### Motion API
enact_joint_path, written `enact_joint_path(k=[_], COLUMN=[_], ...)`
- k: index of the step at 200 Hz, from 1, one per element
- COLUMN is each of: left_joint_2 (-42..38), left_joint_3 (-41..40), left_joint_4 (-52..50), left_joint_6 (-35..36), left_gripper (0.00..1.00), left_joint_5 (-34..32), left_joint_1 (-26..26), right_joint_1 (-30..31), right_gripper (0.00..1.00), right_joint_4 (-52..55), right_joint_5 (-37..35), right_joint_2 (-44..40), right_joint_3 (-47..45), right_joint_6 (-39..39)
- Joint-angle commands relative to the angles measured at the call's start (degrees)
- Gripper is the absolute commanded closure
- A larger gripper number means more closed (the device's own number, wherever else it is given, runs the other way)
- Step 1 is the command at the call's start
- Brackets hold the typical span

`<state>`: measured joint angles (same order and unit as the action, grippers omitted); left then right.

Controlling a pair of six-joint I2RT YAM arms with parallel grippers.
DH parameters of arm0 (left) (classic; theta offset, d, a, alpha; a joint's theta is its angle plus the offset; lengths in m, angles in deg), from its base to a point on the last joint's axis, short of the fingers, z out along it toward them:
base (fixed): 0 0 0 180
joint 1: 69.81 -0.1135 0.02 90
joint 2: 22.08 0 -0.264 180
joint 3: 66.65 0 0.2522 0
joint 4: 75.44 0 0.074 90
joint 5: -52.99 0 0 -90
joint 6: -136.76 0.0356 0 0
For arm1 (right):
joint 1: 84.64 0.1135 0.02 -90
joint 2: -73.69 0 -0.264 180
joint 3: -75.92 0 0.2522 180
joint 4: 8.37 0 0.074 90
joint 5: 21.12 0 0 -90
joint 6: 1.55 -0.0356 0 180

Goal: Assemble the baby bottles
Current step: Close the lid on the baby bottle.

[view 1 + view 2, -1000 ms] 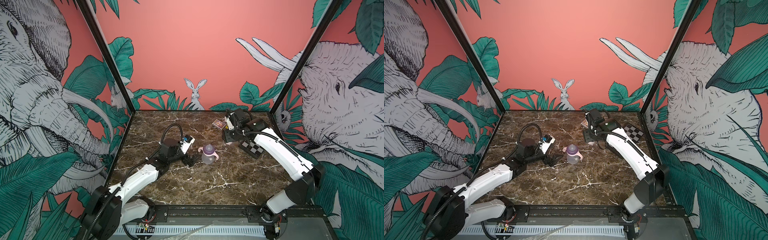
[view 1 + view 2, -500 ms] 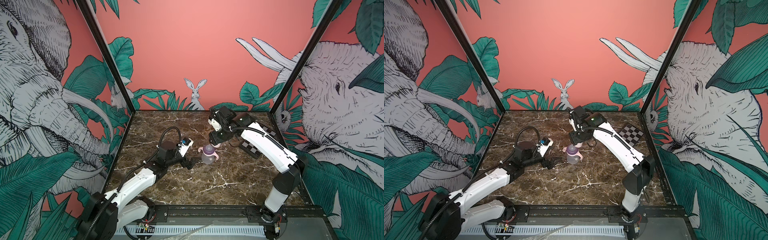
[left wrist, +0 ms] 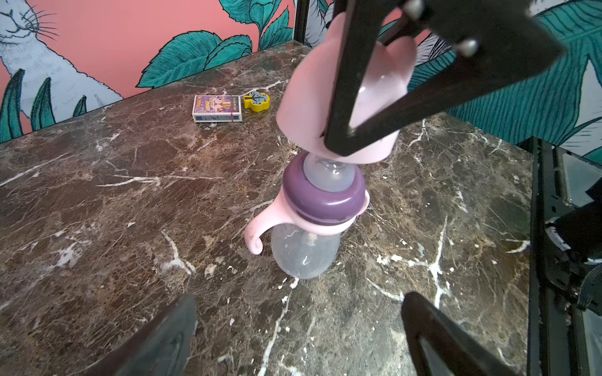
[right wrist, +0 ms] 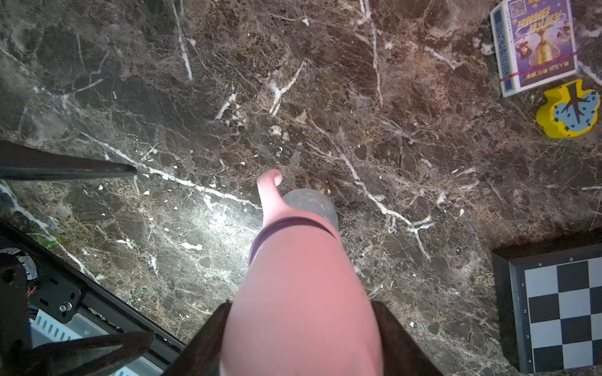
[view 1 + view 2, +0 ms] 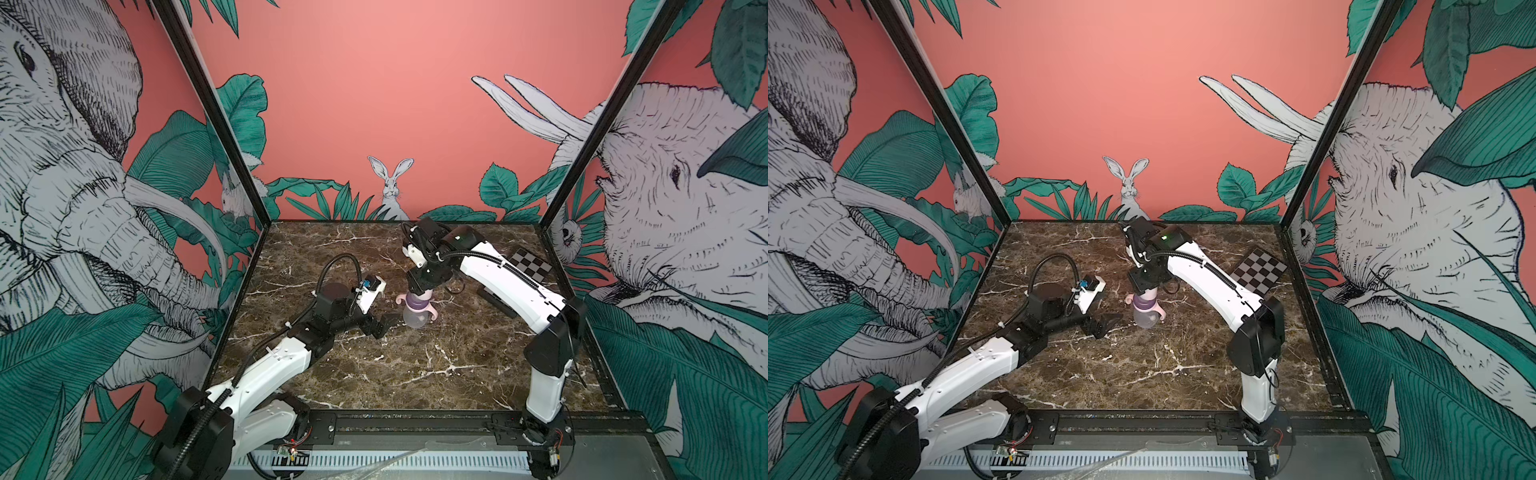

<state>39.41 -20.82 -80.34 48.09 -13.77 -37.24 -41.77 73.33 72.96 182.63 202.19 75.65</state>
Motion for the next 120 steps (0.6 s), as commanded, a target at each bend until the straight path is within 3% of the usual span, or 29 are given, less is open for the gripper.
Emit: enact_joint_path(k=[1,120], left_joint_2=[-0.32,-0.06], left_joint_3=[-0.19,-0.05], left_joint_4=[-0.65,-0.78], left_joint_6=[0.44,0.70], left_gripper=[0.01,0.00], left_joint_5=[0.05,0.12], left_joint_1=[-0.41,-0.41], right_joint_1=[0.53,1.16], right_gripper=[0.40,0.38], right_joint_4=[1.86,3.69], right_joint_5=[-0.71,0.19], right_joint_2=[0.97,4.51], right_joint_3=[1.57,2.28], right_joint_6=[1.28,2.25])
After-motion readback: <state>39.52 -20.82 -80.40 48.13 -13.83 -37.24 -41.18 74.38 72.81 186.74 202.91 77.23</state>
